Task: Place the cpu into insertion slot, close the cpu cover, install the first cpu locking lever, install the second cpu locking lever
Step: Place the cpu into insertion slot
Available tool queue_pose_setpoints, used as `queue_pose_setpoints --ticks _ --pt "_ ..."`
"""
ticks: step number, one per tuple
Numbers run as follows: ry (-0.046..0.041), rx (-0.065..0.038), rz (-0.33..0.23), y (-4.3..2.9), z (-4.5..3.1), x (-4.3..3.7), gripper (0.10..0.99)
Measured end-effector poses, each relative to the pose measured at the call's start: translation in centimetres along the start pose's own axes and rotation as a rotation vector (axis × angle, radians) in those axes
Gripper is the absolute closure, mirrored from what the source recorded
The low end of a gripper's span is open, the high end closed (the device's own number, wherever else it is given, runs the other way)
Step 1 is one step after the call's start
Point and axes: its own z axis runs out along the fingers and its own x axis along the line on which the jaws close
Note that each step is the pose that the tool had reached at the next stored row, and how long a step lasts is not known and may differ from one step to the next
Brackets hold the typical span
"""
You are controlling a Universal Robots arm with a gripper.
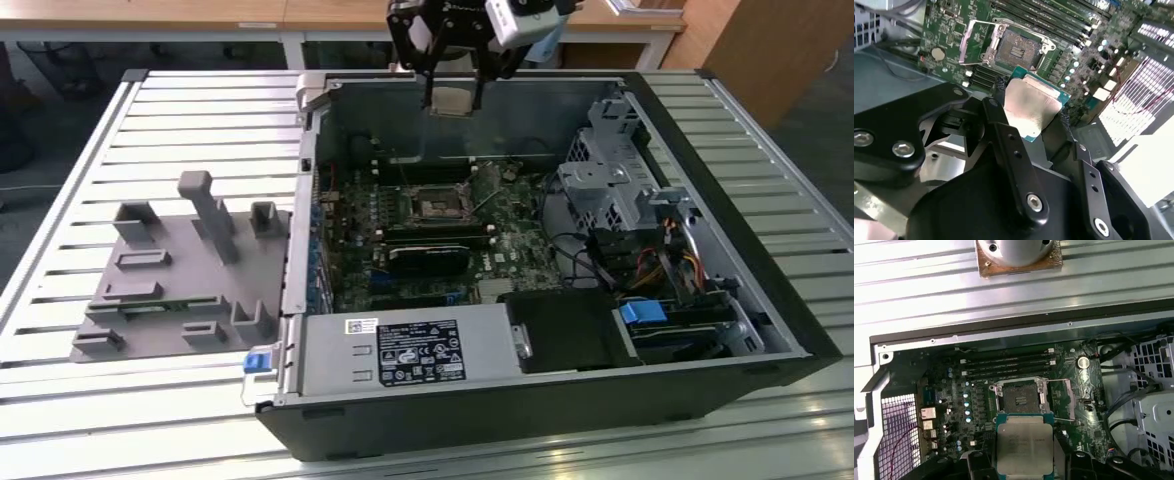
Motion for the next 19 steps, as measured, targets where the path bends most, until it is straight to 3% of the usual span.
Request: queue_pose_setpoints --ticks 19 --pt "-0.0260 0.002 0.285 -0.02 0.25 0.00 0.545"
